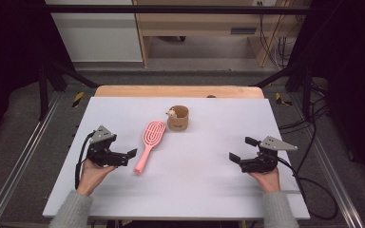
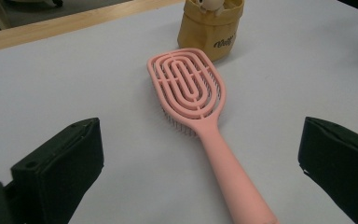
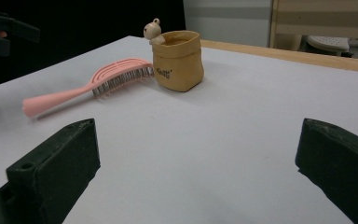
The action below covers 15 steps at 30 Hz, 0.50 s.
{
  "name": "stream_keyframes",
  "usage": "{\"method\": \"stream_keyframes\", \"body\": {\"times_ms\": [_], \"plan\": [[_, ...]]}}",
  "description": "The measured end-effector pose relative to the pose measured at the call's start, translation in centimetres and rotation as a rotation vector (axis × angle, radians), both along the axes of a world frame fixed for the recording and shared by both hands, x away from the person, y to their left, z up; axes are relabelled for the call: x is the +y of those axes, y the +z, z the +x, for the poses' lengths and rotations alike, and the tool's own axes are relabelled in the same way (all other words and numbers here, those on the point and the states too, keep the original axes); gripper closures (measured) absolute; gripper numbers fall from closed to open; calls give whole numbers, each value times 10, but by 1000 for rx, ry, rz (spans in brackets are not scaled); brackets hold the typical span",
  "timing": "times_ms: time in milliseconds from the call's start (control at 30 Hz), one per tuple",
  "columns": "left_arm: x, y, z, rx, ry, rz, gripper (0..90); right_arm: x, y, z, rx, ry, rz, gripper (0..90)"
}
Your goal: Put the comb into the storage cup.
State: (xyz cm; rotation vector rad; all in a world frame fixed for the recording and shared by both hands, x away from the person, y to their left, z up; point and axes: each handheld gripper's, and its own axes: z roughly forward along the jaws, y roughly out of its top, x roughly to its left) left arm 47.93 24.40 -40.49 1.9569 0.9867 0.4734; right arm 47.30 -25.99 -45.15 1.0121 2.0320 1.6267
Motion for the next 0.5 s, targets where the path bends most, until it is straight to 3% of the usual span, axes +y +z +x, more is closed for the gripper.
{"method": "stream_keyframes", "body": {"times_ms": [500], "plan": [[-20,-7,16,41,17,51,0,0,0,0,2,0,-1,2]]}}
